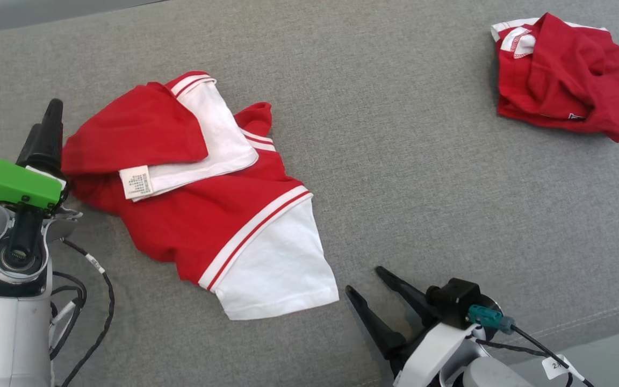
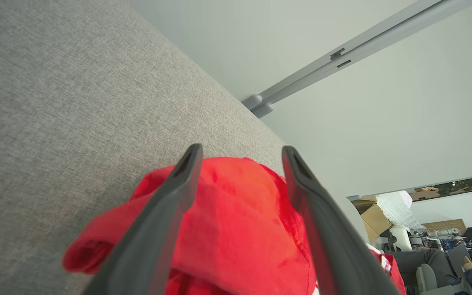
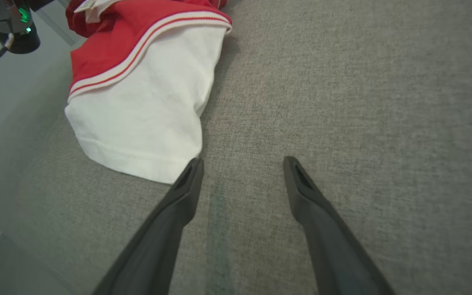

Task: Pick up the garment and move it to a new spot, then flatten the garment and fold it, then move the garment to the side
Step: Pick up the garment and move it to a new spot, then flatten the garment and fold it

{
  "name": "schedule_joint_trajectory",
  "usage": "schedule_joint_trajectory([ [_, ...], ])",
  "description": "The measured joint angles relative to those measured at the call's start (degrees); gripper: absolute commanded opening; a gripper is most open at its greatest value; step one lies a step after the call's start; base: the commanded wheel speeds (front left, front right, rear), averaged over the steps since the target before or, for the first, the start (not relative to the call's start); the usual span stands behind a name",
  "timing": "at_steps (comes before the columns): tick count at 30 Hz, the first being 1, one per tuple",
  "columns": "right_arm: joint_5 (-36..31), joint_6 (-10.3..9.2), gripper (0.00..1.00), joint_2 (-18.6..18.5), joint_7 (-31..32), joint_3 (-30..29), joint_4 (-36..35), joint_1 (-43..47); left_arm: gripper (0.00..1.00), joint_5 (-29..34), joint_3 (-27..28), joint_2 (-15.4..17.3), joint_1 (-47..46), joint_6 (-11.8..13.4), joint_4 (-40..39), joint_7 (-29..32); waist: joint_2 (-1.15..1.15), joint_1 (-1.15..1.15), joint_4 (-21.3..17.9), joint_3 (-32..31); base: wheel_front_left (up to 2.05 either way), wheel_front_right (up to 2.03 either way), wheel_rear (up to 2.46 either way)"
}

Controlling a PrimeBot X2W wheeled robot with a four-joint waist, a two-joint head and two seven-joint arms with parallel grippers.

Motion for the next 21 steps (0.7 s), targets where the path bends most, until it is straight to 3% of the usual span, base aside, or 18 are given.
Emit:
schedule_joint_trajectory([
  [6,0.3,0.46,1.0,1.3,0.2,0.9,0.0,-1.6,1.0,1.4,1.3,0.0,-0.9,-0.2,-3.3,-4.6,0.0,0.0,2.3,0.0,0.0,0.0,0.0],
  [13,1.4,0.64,1.0,1.2,2.9,1.5,2.4,-3.7,1.0,4.3,1.5,1.2,-1.9,-2.6,-7.5,-8.7,0.0,0.0,5.6,-0.2,0.0,0.0,0.0],
  [14,2.2,1.0,0.66,1.3,3.4,1.7,2.7,-3.7,1.0,4.8,1.3,1.3,-1.8,-2.9,-7.8,-9.2,0.0,0.0,6.1,-0.2,0.0,0.0,0.0],
  [15,3.3,1.01,0.56,1.5,4.0,1.9,2.8,-3.8,1.0,5.0,1.3,1.2,-1.6,-3.1,-8.3,-9.7,0.0,0.0,6.5,-0.3,0.0,0.0,0.0],
  [16,4.3,1.02,0.33,1.5,4.5,2.0,2.8,-3.9,1.0,5.0,1.3,1.0,-1.4,-3.3,-8.7,-10.1,0.0,0.0,7.0,-0.4,0.0,0.0,0.0],
  [18,7.6,1.13,0.0,2.1,6.0,1.7,2.8,-4.4,1.0,4.8,1.5,0.0,-0.4,-3.6,-9.1,-10.9,0.0,0.0,7.9,-0.5,0.0,0.0,0.0],
  [21,11.4,1.52,0.0,2.8,7.5,0.2,1.6,-6.6,1.0,3.7,2.0,-1.7,1.6,-3.9,-9.2,-11.8,0.0,0.0,9.0,-0.9,0.0,0.0,0.0],
])
